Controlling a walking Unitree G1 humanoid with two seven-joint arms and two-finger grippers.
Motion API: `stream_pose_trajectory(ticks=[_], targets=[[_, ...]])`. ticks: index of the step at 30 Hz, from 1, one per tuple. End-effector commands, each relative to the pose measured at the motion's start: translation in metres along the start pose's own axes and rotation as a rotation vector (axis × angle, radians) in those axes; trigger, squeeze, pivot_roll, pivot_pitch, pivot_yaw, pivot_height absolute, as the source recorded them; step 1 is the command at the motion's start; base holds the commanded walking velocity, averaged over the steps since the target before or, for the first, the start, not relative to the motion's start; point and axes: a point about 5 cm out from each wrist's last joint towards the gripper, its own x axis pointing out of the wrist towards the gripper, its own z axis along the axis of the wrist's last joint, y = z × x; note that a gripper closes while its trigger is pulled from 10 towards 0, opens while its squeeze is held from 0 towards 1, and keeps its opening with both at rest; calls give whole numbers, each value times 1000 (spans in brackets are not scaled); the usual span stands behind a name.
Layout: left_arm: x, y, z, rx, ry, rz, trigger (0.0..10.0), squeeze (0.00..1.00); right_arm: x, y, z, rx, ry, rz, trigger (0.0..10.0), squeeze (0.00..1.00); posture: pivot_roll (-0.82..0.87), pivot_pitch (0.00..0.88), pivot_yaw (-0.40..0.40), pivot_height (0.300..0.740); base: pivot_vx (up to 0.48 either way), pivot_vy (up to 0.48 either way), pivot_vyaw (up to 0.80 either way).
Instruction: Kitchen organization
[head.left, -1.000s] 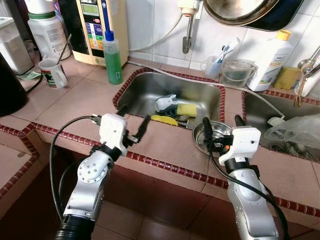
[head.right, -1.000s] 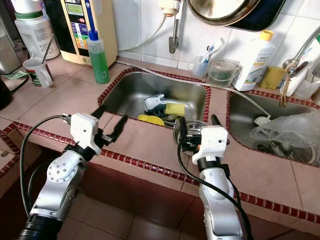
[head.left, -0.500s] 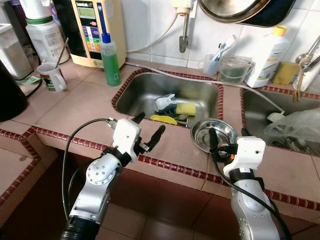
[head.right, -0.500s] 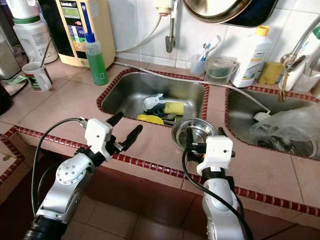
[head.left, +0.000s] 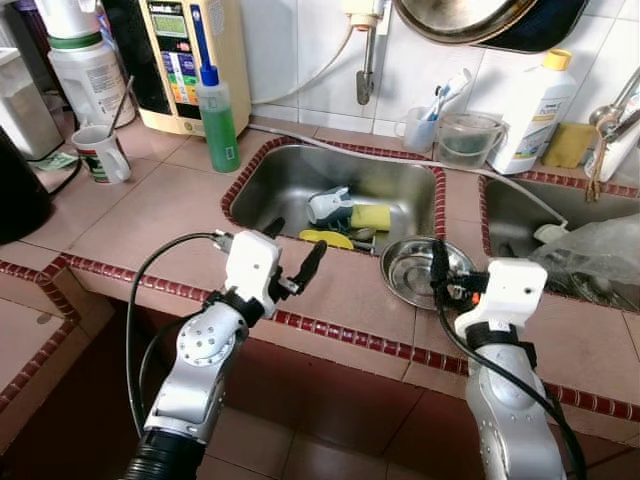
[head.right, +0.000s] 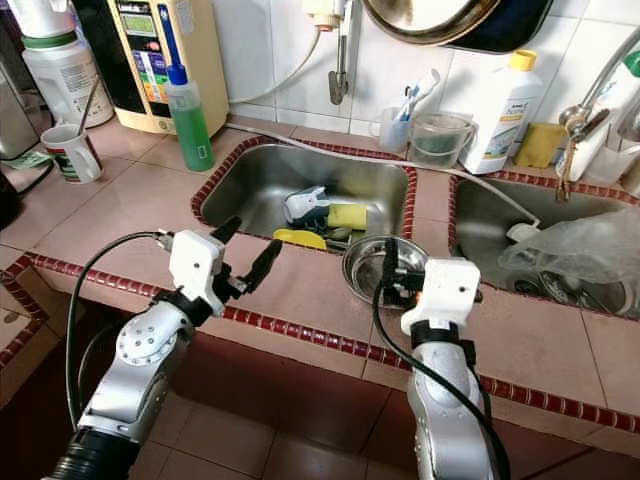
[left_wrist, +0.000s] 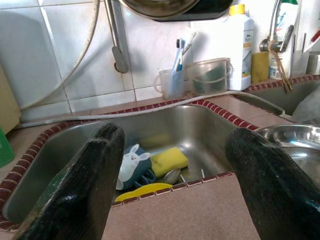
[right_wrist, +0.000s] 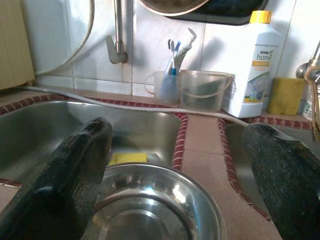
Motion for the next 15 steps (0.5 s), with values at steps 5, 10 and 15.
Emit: stream_pose_trajectory(ticks=[5,10,15], targets=[[6,1,4,9,-6,0,10000,0,3,-3,-1,-8,8,-9,10000,0,-52,0,26,740,0,-408,0],[6,0,3,6,-4,-2,10000,0,3,-2,-1,-6,6,-3,10000,0,-49,0,25,740,0,-406,0],[7,0,3,5,-6,4,10000,0,4,1,-2,-4,5,9,10000,0,-44,0,22,740,0,-197,0]])
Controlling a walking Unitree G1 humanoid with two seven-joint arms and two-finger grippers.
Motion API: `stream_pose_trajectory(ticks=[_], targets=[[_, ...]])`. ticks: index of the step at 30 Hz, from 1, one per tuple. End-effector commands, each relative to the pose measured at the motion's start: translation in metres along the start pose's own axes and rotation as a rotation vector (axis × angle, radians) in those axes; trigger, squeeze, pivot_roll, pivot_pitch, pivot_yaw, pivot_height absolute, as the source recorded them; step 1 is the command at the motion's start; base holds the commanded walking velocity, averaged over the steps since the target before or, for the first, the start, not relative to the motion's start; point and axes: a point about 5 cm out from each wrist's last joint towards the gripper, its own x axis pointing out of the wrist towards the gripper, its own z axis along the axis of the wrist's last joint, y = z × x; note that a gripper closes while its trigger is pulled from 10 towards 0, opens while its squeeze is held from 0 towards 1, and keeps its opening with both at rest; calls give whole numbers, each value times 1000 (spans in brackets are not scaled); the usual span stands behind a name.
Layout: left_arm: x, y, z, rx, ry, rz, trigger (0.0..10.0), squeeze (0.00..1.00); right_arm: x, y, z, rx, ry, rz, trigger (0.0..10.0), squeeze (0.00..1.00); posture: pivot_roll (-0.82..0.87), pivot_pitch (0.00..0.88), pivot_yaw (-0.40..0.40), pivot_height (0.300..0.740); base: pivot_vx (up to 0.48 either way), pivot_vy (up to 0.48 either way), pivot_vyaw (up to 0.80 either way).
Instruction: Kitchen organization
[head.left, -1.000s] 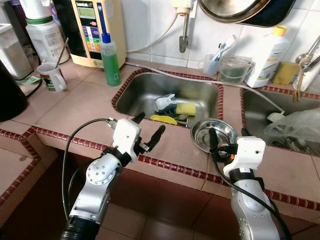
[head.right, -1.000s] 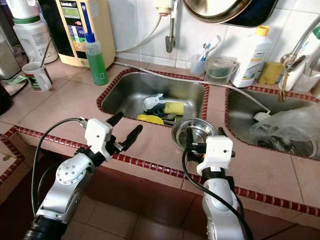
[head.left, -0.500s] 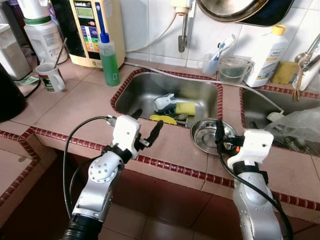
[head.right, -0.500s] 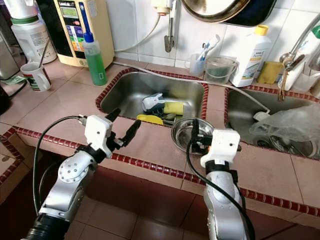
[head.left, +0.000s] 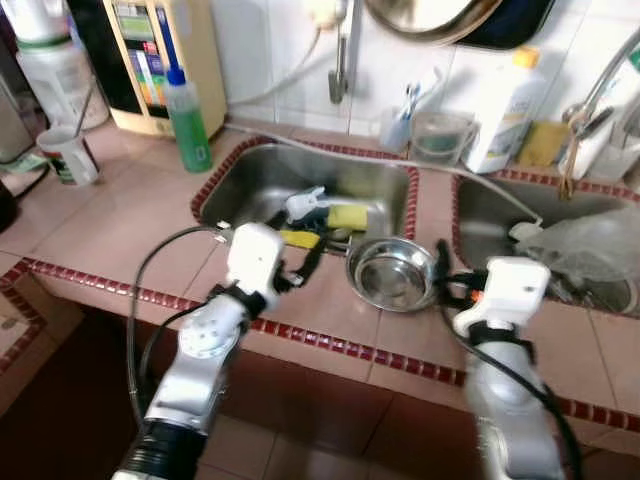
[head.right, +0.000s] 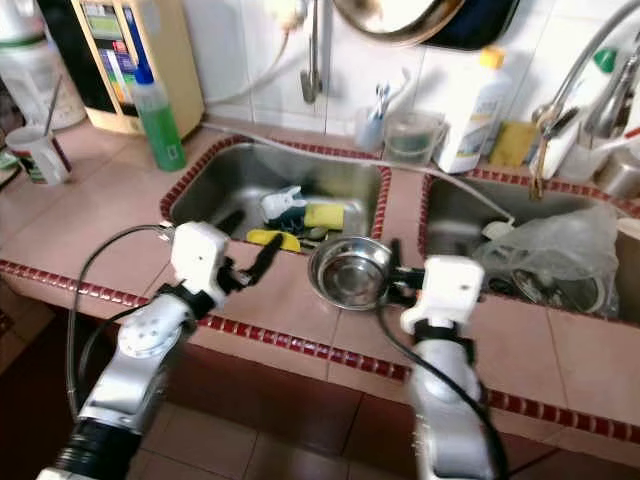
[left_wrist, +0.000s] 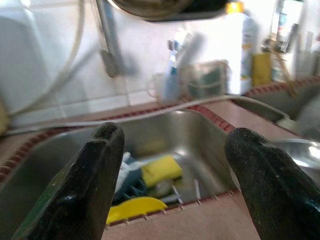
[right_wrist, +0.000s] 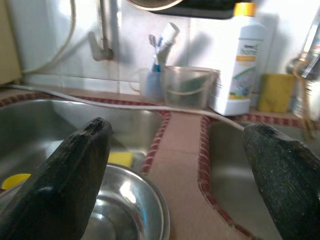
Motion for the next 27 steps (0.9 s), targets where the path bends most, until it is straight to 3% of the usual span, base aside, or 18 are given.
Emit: stream_pose_trajectory(ticks=[1,7,14,17,21,27], targets=[[4,-7,2,-2,-7,-23,10000,0,1,-6,0,-14,0,-13,10000,0,-44,0,22,740,0,0,0],[5,-4,-4,11,54,10,10000,0,1,-5,-2,-14,3,-5,10000,0,-40,0,21,740,0,0,0],[7,6,-7,-27,92,66,10000,0,3,-5,-1,-26,-2,-9,10000,0,-34,0,15,740,0,0,0],[8,7,-8,7,119,65,10000,0,5,-7,-1,-27,0,-21,10000,0,-33,0,16,740,0,0,0],[9,7,-12,-53,177,58,10000,0,6,-10,-3,-8,27,-44,10000,0,-22,0,12,740,0,0,0],[8,6,-10,-75,171,56,10000,0,6,-8,-3,9,34,-34,10000,0,-14,0,5,740,0,0,0]])
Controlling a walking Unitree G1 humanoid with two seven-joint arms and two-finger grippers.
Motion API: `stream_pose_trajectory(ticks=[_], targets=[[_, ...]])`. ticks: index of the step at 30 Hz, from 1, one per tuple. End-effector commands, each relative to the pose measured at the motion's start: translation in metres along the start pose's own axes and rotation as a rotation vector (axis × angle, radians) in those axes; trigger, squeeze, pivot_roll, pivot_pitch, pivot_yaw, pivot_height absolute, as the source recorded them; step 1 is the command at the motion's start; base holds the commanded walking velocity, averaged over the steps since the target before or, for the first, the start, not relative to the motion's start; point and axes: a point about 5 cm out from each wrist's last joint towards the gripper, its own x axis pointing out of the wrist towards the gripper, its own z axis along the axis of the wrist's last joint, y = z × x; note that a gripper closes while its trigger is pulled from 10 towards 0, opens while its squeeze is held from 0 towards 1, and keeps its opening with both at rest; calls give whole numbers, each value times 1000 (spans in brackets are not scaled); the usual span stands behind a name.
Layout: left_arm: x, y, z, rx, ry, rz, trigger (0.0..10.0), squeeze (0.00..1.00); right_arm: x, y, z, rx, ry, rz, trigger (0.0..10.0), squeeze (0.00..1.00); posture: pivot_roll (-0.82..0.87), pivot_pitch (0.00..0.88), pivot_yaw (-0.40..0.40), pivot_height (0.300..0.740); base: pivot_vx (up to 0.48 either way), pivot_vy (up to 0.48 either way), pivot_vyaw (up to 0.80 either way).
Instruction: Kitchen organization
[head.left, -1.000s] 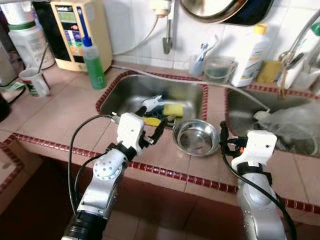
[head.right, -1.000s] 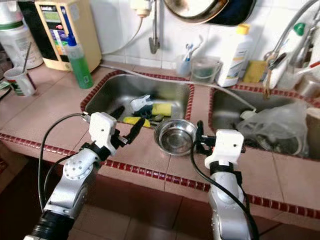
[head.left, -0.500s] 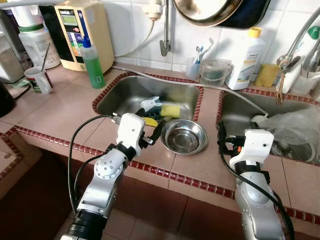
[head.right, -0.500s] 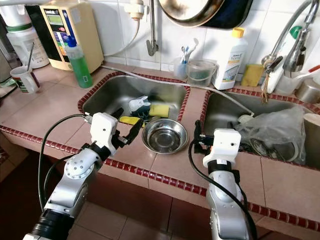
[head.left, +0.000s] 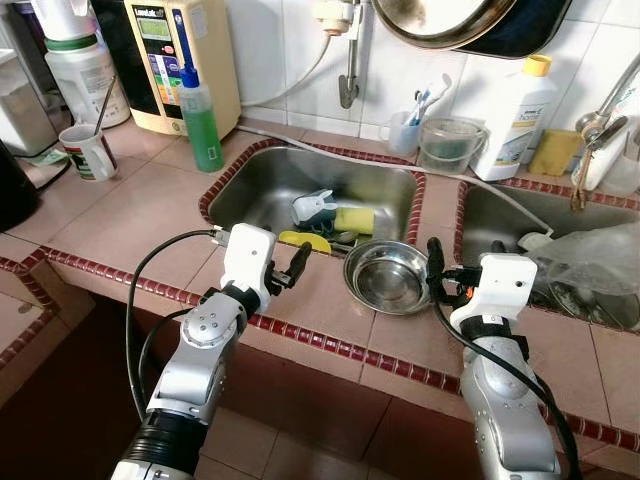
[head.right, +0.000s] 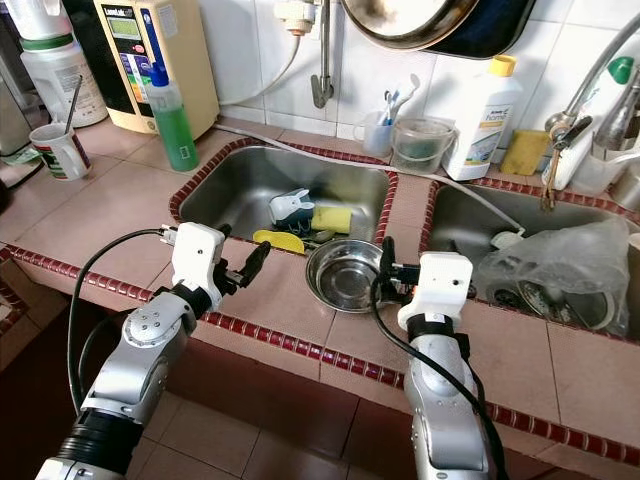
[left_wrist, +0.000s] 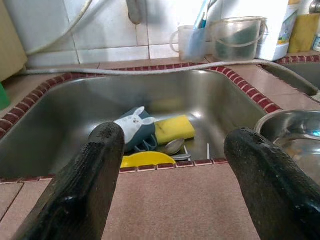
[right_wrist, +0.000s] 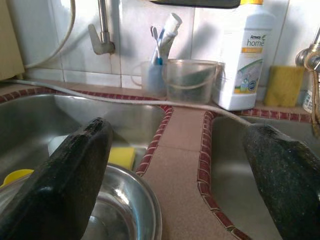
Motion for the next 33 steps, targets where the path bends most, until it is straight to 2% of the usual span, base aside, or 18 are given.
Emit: stream_pose_trajectory(ticks=[1,9,12,25,33], targets=[[1,-1,8,17,-19,-13,10000,0,1,-1,2,-9,-6,-3,10000,0,-14,0,5,740,0,0,0],[2,-3,16,42,-61,-12,10000,0,4,-2,3,-41,-9,13,10000,0,-13,0,-5,740,0,0,0],[1,-1,24,40,-123,-17,10000,0,5,-3,4,-44,-13,17,10000,0,-14,0,-6,740,0,0,0],[1,-1,27,44,-140,-58,10000,0,7,-4,6,-45,-20,14,10000,0,-17,0,-3,740,0,0,0],[1,-2,27,93,-135,-88,10000,0,10,-2,8,-36,-24,15,10000,0,-17,0,-1,740,0,0,0]])
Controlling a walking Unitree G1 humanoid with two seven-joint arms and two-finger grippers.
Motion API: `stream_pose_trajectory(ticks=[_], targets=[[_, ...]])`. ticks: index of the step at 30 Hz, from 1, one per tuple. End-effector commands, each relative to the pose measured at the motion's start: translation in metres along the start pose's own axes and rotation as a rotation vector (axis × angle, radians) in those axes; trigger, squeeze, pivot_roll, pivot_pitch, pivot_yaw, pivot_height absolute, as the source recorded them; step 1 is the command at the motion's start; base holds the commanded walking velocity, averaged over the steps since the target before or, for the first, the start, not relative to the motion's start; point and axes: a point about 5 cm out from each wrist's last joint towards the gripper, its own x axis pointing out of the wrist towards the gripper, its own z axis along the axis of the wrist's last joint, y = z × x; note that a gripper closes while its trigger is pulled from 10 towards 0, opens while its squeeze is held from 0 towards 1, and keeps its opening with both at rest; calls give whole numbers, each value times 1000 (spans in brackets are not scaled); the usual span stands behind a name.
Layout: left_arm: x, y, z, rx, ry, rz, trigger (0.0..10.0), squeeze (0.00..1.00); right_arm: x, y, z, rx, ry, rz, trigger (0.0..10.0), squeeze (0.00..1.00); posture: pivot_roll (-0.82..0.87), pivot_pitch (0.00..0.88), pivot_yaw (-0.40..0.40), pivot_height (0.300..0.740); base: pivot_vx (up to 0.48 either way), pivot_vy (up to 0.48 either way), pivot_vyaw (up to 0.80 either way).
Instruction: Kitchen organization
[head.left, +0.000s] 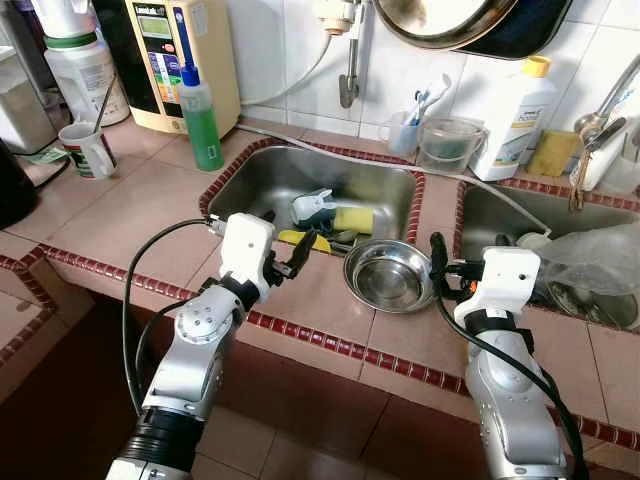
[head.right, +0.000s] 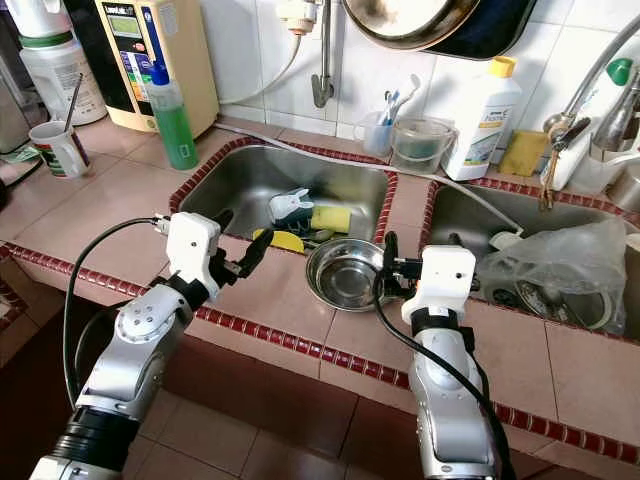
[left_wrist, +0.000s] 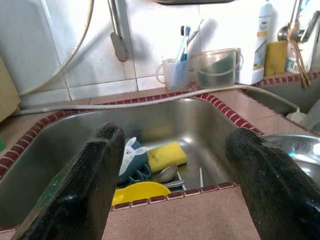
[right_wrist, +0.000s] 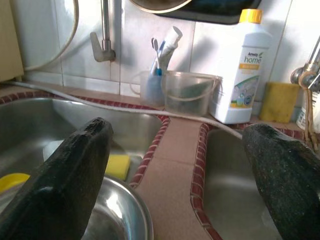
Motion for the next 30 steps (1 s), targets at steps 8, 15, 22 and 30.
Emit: stream_pose_trajectory(ticks=[8,15,22,30], targets=[[4,-7,8,51,-30,-75,10000,0,2,-2,-3,37,45,-20,10000,0,-23,0,-3,740,0,0,0],[4,-20,6,62,-26,-134,10000,0,1,-3,-17,82,135,-34,10000,0,-29,0,1,740,0,0,0],[1,-30,3,83,-15,-187,10000,0,2,-2,-30,102,228,-2,10000,0,-28,0,2,740,0,0,0],[-2,-35,2,87,-9,-214,10000,0,12,-5,-27,142,256,21,10000,0,-22,0,-3,740,0,0,0]])
